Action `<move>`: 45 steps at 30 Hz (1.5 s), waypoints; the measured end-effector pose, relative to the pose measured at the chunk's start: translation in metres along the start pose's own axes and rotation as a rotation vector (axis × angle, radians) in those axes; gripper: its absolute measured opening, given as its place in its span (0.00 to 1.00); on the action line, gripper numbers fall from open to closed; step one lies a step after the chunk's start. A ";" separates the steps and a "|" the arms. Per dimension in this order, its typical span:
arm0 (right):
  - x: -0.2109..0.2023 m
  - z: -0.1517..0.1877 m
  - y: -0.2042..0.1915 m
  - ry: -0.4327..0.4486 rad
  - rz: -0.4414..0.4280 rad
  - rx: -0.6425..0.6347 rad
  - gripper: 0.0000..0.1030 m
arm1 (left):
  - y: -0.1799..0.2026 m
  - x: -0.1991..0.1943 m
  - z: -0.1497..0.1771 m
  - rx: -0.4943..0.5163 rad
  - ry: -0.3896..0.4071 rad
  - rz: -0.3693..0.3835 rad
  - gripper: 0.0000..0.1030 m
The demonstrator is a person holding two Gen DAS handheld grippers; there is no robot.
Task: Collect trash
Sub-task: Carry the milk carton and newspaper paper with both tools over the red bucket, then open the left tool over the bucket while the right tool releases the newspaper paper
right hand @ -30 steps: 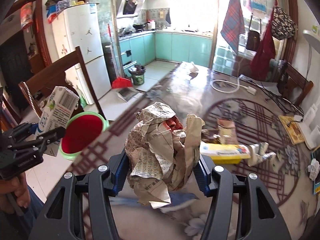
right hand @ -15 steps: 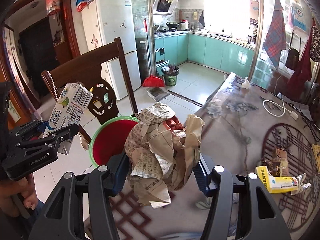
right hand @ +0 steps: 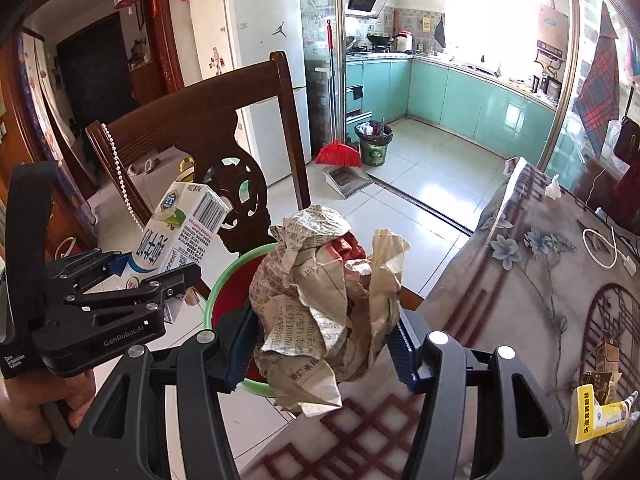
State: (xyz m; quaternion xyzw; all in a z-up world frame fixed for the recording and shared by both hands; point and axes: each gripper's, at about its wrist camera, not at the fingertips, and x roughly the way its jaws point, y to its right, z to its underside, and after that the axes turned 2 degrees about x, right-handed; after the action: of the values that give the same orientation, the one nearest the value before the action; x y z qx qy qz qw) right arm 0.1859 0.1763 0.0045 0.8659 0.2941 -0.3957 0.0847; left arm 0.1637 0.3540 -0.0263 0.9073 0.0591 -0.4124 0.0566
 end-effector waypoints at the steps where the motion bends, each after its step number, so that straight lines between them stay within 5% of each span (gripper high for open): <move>1: 0.000 0.001 0.002 -0.002 0.000 0.001 0.54 | -0.001 0.004 -0.001 0.001 -0.006 0.005 0.49; 8: 0.012 0.004 0.009 -0.024 0.012 0.007 0.54 | -0.001 0.024 -0.006 0.014 -0.049 0.033 0.49; 12: 0.015 0.004 0.013 -0.030 0.020 0.012 0.54 | 0.000 0.018 -0.009 0.021 -0.008 0.011 0.77; 17: 0.017 0.004 0.011 -0.035 0.014 0.007 0.54 | -0.010 0.006 -0.015 -0.016 0.046 -0.033 0.83; 24: 0.027 -0.002 -0.005 -0.043 -0.006 -0.021 0.54 | -0.031 -0.032 -0.019 -0.065 0.189 -0.187 0.95; 33: 0.058 -0.011 -0.037 -0.061 -0.036 -0.062 0.54 | -0.071 -0.056 -0.017 -0.165 0.239 -0.318 0.95; 45: 0.100 -0.015 -0.057 -0.115 -0.048 -0.097 0.59 | -0.100 -0.065 -0.008 -0.282 0.245 -0.330 0.95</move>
State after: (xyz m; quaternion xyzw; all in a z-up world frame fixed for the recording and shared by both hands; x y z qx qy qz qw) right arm 0.2140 0.2732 -0.0537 0.8292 0.3285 -0.4320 0.1338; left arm 0.1112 0.4502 0.0226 0.9117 0.2698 -0.2906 0.1072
